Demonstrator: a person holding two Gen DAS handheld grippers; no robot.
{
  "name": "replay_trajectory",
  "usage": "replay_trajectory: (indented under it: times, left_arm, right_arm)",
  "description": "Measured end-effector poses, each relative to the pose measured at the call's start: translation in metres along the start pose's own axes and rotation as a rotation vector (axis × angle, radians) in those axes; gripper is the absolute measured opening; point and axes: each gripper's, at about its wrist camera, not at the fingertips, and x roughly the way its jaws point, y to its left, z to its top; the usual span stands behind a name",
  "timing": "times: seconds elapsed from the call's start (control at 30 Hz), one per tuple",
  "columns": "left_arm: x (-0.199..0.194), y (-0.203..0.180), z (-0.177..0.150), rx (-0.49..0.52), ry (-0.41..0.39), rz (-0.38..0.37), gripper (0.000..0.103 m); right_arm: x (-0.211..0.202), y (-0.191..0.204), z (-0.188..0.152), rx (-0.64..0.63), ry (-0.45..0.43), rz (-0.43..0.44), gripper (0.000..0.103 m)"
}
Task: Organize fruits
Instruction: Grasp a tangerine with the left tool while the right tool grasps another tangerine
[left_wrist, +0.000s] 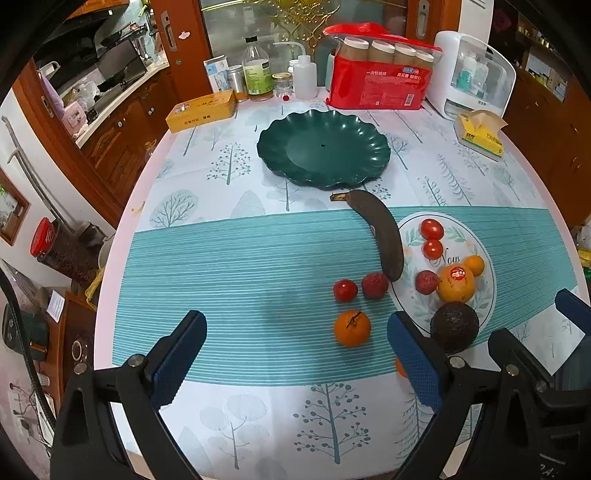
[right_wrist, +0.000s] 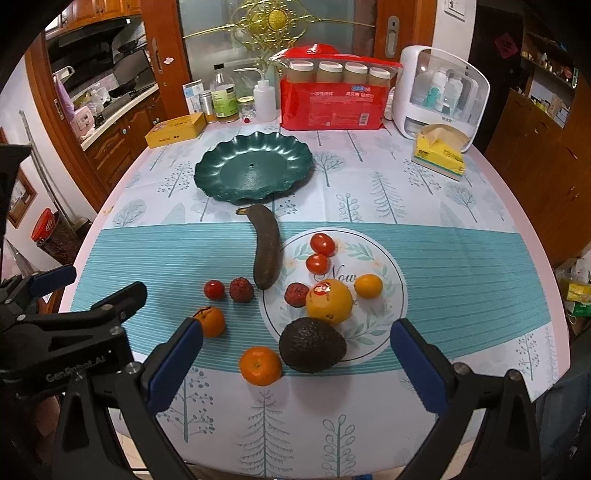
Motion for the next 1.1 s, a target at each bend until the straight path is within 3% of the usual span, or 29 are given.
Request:
replay_trajectory:
  times: [0.57, 0.77, 0.9, 1.1]
  left_arm:
    - [0.049, -0.012, -0.013, 0.055, 0.087, -0.035, 0.098]
    - [0.077, -0.008, -0.021, 0.049, 0.143, -0.049, 0.098]
    - [0.093, -0.003, -0.025, 0.017, 0.179, -0.093, 0.098]
    - [0.109, -0.007, -0.029, 0.007, 0.213, -0.164, 0.093]
  right_arm:
    - [0.033, -0.003, -0.023, 0.034, 0.065, 0.007, 0.1]
    - [0.057, -0.01, -0.04, 0.074, 0.124, 0.027, 0.088]
    - [0.072, -0.014, -0.052, 0.103, 0.17, 0.044, 0.079]
    - [0.081, -0.01, -0.062, 0.108, 0.192, 0.11, 0.072]
